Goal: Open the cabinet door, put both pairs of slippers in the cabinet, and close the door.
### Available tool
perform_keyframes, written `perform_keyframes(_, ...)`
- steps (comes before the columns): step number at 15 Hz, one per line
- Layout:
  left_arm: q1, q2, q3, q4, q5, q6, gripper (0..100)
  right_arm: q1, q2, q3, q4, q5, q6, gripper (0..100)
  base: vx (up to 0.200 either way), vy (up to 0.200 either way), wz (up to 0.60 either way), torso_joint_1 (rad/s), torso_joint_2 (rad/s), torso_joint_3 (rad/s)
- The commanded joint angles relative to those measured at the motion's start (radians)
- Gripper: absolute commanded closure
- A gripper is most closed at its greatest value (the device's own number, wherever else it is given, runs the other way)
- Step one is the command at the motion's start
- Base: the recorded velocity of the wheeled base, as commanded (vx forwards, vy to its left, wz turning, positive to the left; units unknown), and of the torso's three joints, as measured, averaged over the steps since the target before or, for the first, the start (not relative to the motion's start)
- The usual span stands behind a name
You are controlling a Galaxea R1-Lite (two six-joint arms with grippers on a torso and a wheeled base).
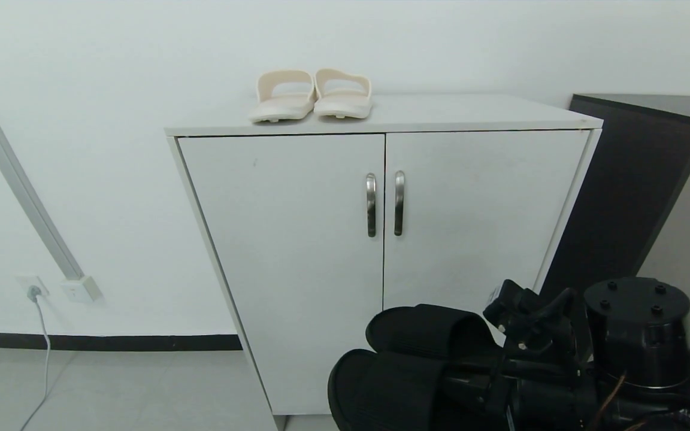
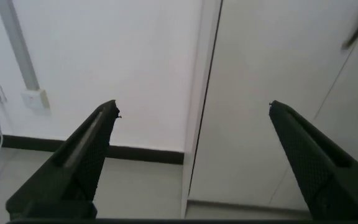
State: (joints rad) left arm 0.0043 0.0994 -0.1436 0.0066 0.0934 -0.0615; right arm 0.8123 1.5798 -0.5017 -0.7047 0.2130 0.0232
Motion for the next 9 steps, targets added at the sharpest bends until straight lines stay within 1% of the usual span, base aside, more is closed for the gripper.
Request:
perform_keyframes(1, -0.01, 0.332, -0.183, 0.0, -0.092, -0.029, 0, 0.001, -0.004, 0.003, 0.001, 0.0, 0.0, 100, 0.0, 0.0, 0.0, -0.022, 0.18, 0.168)
perform_keyframes(2, -0.01, 0.413, -0.206, -0.023, -0.182, -0.038, 0, 0.001, -0.006, 0.009, -0.001, 0.0, -0.006, 100, 0.0, 0.0, 0.0, -0.007, 0.19, 0.095)
perform_keyframes(3, -0.007, 0.539, -0.24, -0.076, -0.276, -0.047, 0, 0.001, -0.004, 0.011, -0.001, 0.0, -0.011, 100, 0.0, 0.0, 0.0, 0.002, 0.12, 0.036)
perform_keyframes(5, -0.021, 0.732, -0.303, -0.188, -0.311, -0.046, 0, 0.001, 0.0, 0.012, 0.001, -0.001, -0.012, 100, 0.0, 0.0, 0.0, 0.001, 0.04, 0.018)
perform_keyframes(7, -0.11, 0.862, -0.35, -0.327, -0.4, -0.05, 0, 0.001, 0.002, 0.014, 0.001, 0.0, -0.012, 100, 0.0, 0.0, 0.0, 0.0, 0.0, 0.0)
perform_keyframes(8, -0.155, 0.918, -0.378, -0.381, -0.417, -0.05, 0, 0.001, 0.003, 0.014, 0.001, 0.0, -0.012, 100, 0.0, 0.0, 0.0, 0.0, 0.0, 0.0)
perform_keyframes(9, -0.224, 0.967, -0.415, -0.416, -0.419, -0.05, 0, 0.002, 0.003, 0.014, 0.001, 0.002, -0.012, 100, 0.0, 0.0, 0.0, 0.0, 0.0, 0.0)
